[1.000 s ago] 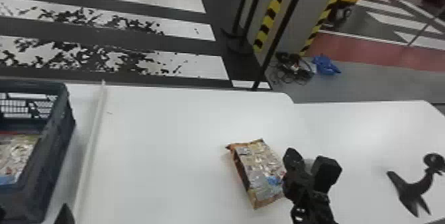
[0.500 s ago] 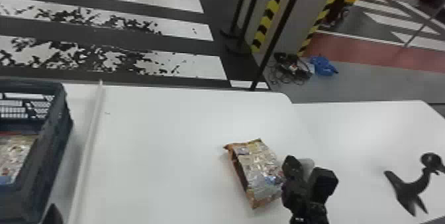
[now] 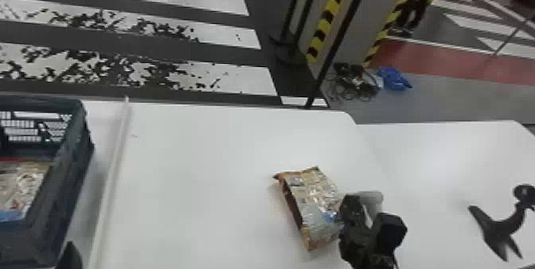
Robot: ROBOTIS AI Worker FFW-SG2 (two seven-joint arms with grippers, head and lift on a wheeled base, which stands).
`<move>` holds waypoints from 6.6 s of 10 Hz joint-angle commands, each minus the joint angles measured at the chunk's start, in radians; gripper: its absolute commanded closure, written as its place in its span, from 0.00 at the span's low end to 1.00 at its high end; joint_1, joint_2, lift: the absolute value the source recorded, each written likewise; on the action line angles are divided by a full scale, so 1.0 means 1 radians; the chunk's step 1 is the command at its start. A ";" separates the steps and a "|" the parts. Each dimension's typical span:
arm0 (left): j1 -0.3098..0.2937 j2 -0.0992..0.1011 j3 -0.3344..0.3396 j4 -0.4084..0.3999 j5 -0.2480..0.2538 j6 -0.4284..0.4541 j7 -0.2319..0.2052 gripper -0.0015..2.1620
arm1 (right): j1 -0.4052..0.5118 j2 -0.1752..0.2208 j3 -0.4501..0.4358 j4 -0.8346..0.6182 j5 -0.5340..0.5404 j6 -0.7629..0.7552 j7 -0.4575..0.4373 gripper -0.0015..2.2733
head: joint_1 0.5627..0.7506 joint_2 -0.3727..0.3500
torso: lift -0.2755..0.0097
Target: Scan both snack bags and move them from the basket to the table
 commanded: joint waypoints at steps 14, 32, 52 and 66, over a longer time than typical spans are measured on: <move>0.045 0.003 0.000 -0.041 0.008 -0.034 -0.026 0.01 | 0.167 0.050 0.138 -0.129 -0.015 0.001 -0.026 0.99 | 0.70 0.18 | 0.62; 0.043 0.008 0.028 -0.023 0.008 -0.031 -0.032 0.01 | -0.049 -0.169 -0.197 -0.032 -0.006 0.363 0.414 0.02 | 0.70 0.03 | 0.62; 0.008 0.008 0.012 -0.025 0.009 0.009 -0.034 0.01 | -0.006 -0.215 -0.257 -0.115 -0.049 0.553 0.494 0.99 | 0.70 0.03 | 0.62; -0.017 0.037 -0.011 -0.026 0.018 0.009 -0.026 0.01 | 0.210 0.050 -0.140 -0.588 -0.087 0.704 0.366 0.99 | 0.70 0.07 | 0.62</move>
